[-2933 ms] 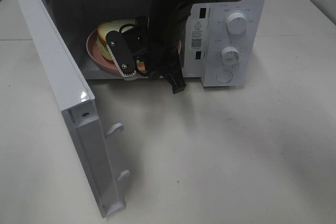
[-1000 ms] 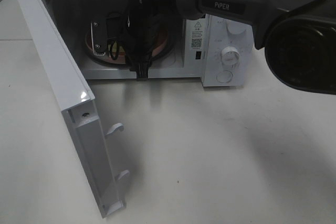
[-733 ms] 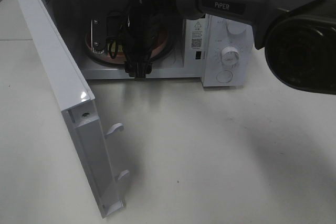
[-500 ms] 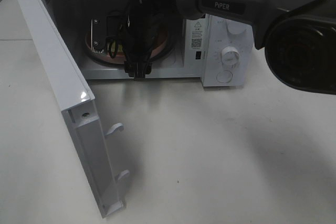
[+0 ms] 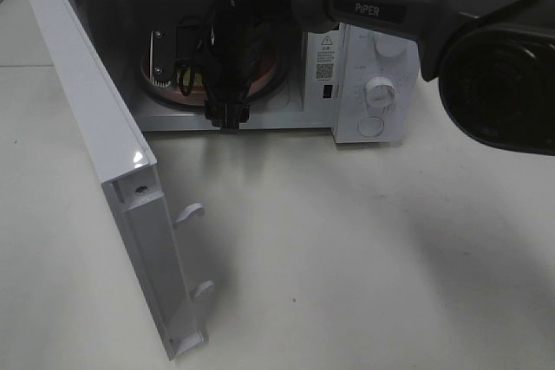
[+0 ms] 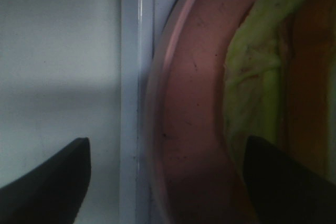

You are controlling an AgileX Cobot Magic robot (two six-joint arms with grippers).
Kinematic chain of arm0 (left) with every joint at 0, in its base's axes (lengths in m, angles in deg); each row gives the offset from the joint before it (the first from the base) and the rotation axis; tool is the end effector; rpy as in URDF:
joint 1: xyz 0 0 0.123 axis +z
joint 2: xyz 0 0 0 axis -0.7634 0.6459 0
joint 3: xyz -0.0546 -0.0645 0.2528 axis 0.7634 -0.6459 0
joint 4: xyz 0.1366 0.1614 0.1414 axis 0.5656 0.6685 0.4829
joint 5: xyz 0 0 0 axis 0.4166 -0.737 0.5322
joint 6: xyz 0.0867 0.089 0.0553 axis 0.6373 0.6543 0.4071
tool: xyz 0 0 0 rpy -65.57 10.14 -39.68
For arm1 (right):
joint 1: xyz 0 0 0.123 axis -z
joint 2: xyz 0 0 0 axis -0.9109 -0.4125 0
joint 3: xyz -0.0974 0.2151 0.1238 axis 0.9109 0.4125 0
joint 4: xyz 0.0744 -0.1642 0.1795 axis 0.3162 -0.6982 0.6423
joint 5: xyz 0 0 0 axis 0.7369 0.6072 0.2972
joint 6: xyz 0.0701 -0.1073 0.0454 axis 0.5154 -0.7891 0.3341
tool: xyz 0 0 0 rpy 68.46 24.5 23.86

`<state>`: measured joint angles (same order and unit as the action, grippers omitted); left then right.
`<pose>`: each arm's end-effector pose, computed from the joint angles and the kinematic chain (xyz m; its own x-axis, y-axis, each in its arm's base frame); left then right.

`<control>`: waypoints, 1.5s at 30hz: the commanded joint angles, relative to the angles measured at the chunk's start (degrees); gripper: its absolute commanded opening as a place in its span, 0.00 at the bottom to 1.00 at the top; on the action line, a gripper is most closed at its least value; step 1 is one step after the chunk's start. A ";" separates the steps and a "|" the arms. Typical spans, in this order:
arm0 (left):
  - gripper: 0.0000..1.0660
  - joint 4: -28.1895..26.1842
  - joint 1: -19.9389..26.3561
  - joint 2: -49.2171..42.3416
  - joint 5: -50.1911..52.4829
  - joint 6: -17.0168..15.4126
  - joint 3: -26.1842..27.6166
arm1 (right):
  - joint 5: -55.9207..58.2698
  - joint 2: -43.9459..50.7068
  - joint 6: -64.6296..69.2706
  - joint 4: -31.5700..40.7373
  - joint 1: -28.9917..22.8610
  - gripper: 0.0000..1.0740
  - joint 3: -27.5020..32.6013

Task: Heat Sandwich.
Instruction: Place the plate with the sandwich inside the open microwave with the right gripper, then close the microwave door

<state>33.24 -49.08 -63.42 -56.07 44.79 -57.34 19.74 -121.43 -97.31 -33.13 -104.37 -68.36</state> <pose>0.0523 -0.0081 0.2617 -0.4557 -0.0127 -0.8900 0.0422 0.9985 -0.0359 0.4466 0.3376 0.1142 0.1683 -0.9623 -0.2136 -0.8327 -0.0228 -0.5533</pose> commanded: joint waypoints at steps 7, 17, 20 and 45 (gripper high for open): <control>0.94 0.06 0.11 -0.92 0.69 0.00 -0.06 | -6.99 5.04 0.74 -1.26 -0.06 0.71 7.28; 0.94 0.06 0.11 -0.92 0.69 0.00 -0.06 | -12.89 10.26 0.74 -1.72 -0.06 0.71 17.48; 0.94 0.11 0.11 -0.92 0.69 0.06 -0.06 | -13.58 11.17 0.92 -1.72 -0.06 0.71 19.37; 0.94 0.06 0.11 -0.92 0.69 0.06 -0.06 | -21.08 29.51 5.44 -1.49 -0.06 0.71 44.92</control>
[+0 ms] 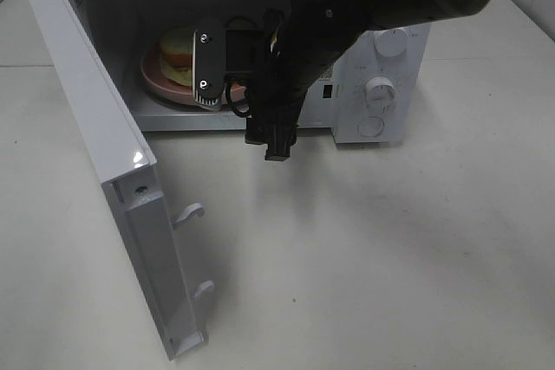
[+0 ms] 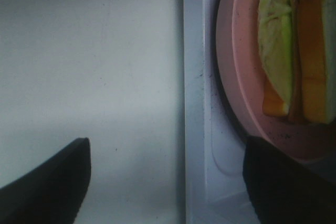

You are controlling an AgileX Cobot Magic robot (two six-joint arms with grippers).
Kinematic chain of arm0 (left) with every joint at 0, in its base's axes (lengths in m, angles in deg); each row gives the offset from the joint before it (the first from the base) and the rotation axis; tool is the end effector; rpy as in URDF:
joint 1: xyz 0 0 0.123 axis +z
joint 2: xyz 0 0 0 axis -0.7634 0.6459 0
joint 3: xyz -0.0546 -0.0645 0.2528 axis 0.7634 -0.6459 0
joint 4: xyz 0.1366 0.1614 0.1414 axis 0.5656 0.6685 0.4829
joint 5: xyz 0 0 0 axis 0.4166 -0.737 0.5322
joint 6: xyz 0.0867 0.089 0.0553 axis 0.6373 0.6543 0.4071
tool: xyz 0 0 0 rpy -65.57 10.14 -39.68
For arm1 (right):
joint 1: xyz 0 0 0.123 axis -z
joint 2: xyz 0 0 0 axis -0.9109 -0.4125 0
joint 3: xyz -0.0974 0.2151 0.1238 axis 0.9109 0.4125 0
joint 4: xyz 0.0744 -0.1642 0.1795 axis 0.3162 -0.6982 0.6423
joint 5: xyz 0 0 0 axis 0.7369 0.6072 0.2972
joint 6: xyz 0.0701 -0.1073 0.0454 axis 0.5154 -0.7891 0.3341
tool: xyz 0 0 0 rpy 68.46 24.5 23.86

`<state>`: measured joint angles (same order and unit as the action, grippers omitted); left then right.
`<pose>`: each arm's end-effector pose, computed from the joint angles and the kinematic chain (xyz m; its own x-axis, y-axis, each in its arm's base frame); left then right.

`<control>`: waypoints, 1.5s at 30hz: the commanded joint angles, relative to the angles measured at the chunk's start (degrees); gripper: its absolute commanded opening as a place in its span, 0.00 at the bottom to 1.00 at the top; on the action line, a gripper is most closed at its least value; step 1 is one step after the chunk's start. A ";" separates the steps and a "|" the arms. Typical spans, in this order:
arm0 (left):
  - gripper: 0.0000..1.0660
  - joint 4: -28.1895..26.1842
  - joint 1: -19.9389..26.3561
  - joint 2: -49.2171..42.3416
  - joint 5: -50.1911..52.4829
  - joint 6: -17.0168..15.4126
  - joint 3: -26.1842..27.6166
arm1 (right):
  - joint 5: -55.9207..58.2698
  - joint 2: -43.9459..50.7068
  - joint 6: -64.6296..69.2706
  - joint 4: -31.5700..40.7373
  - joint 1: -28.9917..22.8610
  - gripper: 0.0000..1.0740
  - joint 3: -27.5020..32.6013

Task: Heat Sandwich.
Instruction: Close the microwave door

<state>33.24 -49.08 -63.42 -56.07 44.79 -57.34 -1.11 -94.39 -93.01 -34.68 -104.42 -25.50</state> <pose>0.0523 -0.0081 0.2617 -0.4557 -0.0127 -0.8900 0.0422 0.9985 -0.0359 0.3667 0.2820 0.1427 0.1943 -0.9361 -0.2933 -0.8099 0.0156 -0.5863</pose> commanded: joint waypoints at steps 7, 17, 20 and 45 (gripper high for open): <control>0.94 0.06 0.11 -0.92 0.69 0.06 -0.06 | 0.11 7.62 5.27 0.06 0.00 0.71 6.59; 0.94 0.06 0.11 -0.92 0.69 0.06 -0.06 | 0.17 15.41 19.02 0.06 0.00 0.71 13.46; 0.94 0.06 0.11 -0.92 0.69 0.06 -0.06 | 0.23 17.65 23.20 0.06 0.00 0.71 16.10; 0.94 0.06 0.11 -0.92 0.69 0.06 -0.06 | 22.86 38.73 52.31 0.52 0.00 0.71 30.08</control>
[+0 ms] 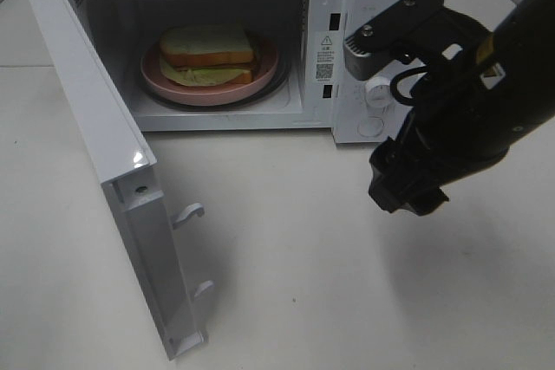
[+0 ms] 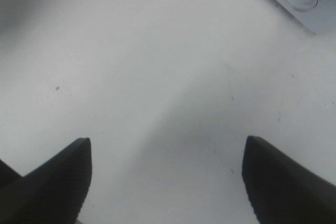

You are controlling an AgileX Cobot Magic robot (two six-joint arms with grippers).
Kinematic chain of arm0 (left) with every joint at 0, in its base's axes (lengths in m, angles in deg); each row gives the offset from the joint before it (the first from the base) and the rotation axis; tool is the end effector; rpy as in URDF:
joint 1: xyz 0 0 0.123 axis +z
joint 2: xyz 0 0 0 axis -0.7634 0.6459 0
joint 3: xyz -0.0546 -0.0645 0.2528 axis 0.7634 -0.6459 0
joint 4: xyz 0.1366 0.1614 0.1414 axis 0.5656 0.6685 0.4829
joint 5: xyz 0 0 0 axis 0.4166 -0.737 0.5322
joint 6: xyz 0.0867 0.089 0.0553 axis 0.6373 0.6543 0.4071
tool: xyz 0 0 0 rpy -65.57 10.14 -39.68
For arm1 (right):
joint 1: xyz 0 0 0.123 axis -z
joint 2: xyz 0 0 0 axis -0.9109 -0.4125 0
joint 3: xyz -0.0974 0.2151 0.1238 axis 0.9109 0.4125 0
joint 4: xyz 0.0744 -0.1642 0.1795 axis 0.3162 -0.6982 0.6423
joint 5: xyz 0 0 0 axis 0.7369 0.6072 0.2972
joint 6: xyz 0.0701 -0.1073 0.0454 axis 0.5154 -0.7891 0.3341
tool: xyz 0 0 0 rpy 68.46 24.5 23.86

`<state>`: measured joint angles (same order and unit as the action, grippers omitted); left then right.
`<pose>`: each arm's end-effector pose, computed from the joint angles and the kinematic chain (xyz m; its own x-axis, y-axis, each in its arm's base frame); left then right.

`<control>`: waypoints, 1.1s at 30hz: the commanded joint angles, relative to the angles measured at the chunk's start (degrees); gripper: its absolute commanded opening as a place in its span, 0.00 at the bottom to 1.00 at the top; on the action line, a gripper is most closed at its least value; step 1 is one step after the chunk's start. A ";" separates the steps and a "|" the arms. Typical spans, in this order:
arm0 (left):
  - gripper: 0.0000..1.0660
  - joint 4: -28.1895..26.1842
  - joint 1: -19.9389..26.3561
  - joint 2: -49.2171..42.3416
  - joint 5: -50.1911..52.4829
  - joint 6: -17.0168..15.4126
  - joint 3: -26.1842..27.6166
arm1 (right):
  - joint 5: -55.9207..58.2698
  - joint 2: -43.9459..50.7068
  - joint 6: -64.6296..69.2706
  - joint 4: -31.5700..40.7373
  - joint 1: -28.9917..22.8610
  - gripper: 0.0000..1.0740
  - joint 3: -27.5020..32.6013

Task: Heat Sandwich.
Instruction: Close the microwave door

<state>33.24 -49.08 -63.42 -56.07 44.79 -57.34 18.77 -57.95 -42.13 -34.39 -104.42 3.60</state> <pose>0.0523 -0.0081 0.2617 -0.4557 -0.0127 -0.8900 0.0422 0.9985 -0.0359 0.2352 0.1663 0.1973 -0.6280 -0.6255 -0.4630 -0.6352 0.7557 -0.1594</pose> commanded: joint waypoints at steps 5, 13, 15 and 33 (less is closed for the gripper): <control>0.94 0.06 0.11 -0.92 0.69 0.06 -0.06 | 9.97 5.16 2.06 1.03 0.00 0.71 2.35; 0.94 0.06 0.11 -0.92 0.69 0.06 -0.06 | 16.39 8.94 2.06 1.95 0.00 0.71 3.95; 0.94 0.06 0.11 -0.92 0.69 0.06 -0.06 | 17.30 9.91 2.06 1.89 0.00 0.71 3.90; 0.94 0.06 0.11 -0.92 0.69 0.06 -0.06 | 20.11 23.32 2.23 4.47 11.86 0.71 4.01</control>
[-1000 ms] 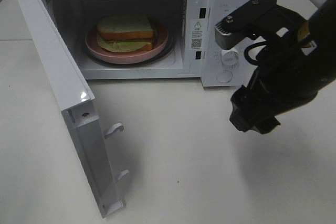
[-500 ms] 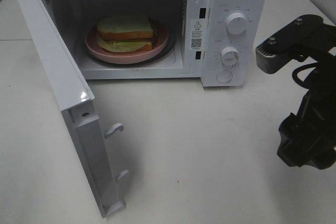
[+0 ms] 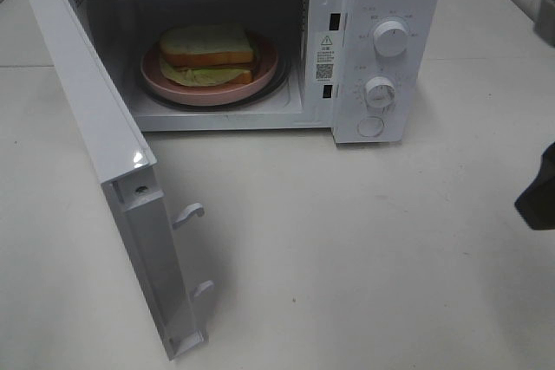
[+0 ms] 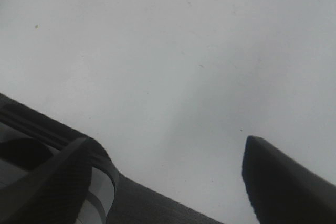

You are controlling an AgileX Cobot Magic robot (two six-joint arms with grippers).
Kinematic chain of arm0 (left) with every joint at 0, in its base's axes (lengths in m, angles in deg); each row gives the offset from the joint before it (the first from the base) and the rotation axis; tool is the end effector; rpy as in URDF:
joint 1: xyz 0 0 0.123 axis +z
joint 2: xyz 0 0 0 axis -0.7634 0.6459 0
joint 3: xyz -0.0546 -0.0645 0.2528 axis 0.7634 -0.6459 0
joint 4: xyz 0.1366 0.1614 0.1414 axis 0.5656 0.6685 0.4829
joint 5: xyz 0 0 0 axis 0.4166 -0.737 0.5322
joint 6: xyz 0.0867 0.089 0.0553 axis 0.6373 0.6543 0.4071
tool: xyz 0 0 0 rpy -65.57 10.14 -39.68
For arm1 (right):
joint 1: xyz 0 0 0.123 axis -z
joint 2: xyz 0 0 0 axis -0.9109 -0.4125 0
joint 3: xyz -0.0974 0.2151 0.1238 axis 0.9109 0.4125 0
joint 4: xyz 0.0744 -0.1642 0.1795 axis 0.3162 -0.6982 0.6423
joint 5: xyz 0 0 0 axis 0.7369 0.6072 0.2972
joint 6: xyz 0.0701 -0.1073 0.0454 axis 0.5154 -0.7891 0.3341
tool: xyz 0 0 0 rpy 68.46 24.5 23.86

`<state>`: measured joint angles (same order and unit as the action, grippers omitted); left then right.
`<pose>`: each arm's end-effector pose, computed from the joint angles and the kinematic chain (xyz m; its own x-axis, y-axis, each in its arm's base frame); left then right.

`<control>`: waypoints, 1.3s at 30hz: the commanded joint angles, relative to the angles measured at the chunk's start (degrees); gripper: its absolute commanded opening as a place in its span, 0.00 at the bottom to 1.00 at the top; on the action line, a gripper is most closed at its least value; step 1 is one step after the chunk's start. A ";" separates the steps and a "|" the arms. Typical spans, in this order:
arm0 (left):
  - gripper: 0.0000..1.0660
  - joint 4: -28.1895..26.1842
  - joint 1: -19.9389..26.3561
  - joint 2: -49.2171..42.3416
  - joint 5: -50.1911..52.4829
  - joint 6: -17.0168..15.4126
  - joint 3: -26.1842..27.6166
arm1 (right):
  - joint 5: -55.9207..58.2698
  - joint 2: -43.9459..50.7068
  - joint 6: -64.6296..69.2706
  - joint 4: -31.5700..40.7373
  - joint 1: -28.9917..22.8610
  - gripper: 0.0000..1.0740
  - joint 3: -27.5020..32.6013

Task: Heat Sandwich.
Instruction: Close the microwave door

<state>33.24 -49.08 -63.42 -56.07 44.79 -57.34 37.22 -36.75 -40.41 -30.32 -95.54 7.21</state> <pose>0.0523 -0.0081 0.2617 -0.4557 -0.0127 -0.8900 0.0422 0.9985 -0.0359 0.1818 0.0870 0.2474 -0.7805 -0.4243 -0.4592 -0.4344 0.8962 -0.0897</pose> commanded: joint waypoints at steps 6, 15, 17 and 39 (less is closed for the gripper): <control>0.94 0.06 0.11 -0.92 0.69 0.06 -0.06 | 2.01 10.66 0.34 0.23 10.89 0.71 6.13; 0.94 0.06 0.11 -0.92 0.69 0.06 -0.06 | -0.46 24.47 0.34 0.23 18.16 0.71 12.66; 0.94 0.06 0.11 -0.92 0.69 0.06 -0.06 | -0.86 28.13 0.34 0.23 19.31 0.71 13.92; 0.94 0.06 0.11 -0.92 0.69 0.06 -0.06 | -1.89 53.29 0.34 0.23 25.15 0.70 18.68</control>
<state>33.24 -49.08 -63.42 -56.07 44.79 -57.34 35.50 15.04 -40.41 -30.27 -70.96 25.89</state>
